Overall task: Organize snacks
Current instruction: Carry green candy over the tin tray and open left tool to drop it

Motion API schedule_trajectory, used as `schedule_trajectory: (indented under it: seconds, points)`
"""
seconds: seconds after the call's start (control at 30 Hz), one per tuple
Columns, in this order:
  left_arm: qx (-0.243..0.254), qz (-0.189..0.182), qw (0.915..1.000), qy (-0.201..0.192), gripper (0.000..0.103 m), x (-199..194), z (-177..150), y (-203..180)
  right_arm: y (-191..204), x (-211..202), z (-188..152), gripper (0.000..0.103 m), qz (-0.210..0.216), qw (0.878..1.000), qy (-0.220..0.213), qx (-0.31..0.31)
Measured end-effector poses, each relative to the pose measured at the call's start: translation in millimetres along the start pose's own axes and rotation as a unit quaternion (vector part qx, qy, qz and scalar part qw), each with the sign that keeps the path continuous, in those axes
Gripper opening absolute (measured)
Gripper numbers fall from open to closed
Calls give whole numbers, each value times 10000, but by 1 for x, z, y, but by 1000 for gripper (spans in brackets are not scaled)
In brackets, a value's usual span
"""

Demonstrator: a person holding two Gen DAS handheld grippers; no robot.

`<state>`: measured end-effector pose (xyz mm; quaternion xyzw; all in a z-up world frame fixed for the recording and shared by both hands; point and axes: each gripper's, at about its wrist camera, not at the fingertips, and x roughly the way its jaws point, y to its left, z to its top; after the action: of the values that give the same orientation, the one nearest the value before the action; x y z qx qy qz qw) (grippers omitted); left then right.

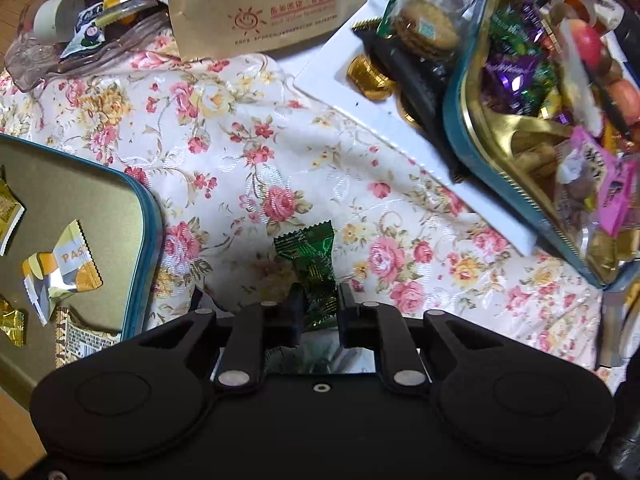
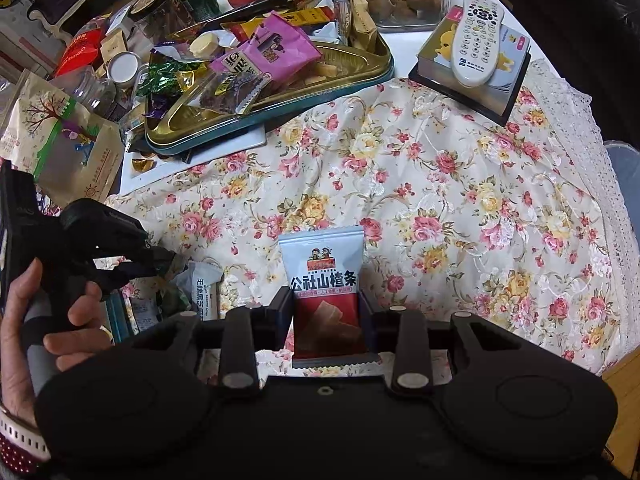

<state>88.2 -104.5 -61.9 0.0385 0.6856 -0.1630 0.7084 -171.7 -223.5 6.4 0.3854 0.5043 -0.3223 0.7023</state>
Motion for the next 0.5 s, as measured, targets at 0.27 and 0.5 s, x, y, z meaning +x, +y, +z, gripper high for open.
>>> schedule_trajectory:
  seconds: [0.27, 0.5]
  points:
    - [80, -155, 9996, -237, 22, -39, -13, 12, 2, -2, 0, 37, 68, 10000, -13, 51]
    - [66, -172, 9978, -630, 22, -75, -17, 33, 23, -2, -2, 37, 318, 9995, 5, 47]
